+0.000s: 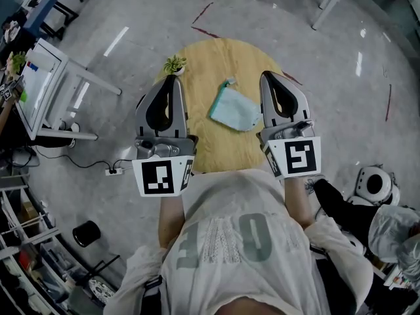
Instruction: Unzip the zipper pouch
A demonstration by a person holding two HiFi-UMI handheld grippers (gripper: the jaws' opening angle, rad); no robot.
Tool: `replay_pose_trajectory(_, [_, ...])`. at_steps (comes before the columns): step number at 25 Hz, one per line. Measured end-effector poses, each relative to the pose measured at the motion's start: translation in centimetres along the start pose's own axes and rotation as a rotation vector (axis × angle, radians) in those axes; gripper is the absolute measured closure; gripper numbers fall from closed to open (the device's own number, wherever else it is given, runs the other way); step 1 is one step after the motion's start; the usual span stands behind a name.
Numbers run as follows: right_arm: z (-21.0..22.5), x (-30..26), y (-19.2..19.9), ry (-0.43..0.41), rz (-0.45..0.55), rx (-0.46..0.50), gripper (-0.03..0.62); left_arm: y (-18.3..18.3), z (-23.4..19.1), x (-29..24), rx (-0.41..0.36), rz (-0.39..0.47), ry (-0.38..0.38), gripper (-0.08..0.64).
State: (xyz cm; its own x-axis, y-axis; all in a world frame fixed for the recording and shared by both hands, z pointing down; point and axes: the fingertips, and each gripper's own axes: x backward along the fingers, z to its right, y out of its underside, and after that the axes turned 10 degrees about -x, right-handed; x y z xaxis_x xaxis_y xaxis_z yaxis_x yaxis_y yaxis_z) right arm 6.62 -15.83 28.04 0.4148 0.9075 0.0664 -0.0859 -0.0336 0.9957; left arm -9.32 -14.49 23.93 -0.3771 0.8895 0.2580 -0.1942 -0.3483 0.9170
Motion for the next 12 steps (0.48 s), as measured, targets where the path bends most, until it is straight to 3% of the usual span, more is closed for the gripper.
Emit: replay_pose_trajectory(12, [0.6, -0.5, 0.9, 0.024, -0.032, 0.003, 0.563, 0.9, -1.7, 0.0, 0.004, -0.012, -0.020, 0.531])
